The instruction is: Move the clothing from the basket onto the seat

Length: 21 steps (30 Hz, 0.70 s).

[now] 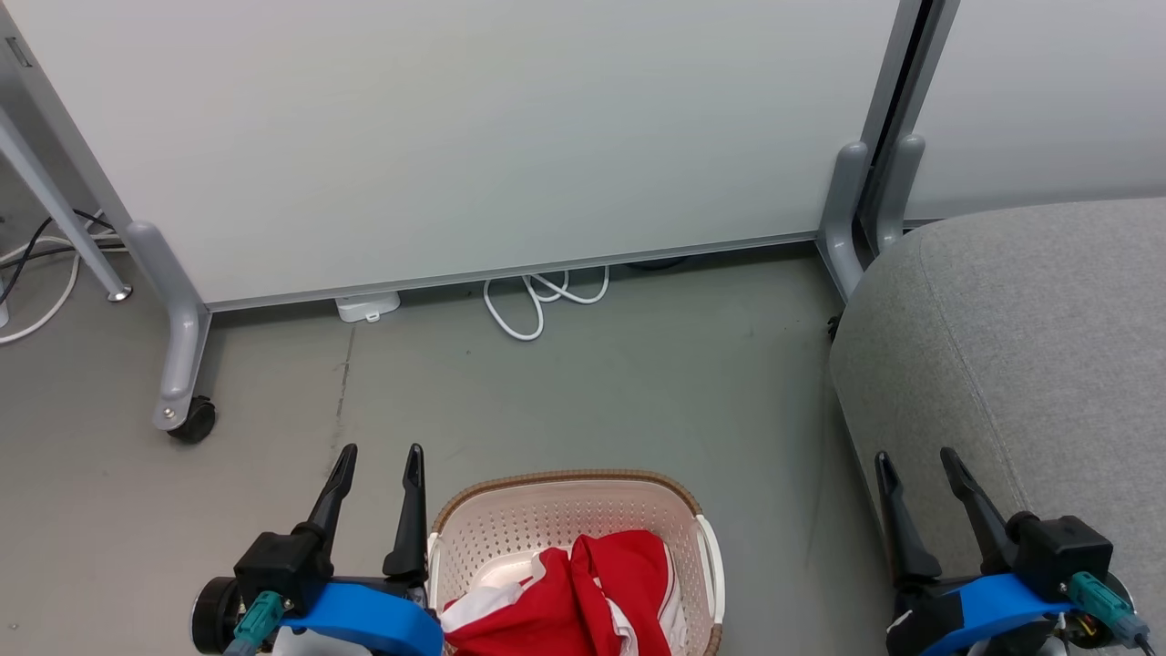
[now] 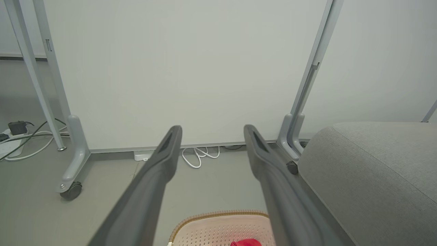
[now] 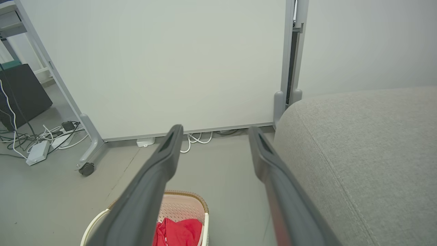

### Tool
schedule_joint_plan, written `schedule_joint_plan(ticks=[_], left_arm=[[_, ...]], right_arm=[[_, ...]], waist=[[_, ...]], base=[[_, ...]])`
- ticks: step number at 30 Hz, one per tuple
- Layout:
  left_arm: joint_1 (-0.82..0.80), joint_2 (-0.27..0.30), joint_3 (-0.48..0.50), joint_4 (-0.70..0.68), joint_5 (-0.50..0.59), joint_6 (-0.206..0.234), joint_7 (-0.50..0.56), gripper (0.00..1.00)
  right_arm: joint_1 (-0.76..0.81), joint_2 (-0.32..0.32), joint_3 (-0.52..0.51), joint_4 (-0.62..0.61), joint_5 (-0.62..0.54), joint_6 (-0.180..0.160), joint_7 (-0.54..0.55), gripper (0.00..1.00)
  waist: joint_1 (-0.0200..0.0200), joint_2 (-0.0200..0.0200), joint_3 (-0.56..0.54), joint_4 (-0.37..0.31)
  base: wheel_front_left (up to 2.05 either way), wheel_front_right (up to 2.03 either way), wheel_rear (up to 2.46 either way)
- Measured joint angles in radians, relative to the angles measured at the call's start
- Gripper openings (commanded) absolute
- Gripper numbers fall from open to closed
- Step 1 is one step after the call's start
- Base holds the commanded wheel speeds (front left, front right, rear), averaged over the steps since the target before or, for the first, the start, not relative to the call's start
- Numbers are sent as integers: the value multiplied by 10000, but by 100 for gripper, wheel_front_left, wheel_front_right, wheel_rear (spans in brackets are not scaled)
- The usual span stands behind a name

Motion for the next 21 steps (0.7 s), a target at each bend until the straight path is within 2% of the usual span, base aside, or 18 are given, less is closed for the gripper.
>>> schedule_joint_plan(ticks=[13,21], left_arm=[[-15,0,10,134,-10,10,-2,100],[-738,58,-178,1133,-17,-56,8,100]], right_arm=[[-12,0,63,-69,33,0,-67,100],[-453,-4,313,-284,40,0,-121,100]], waist=[[0,0,251,-66],[1,0,1056,-277]], base=[[0,0,0],[0,0,0]])
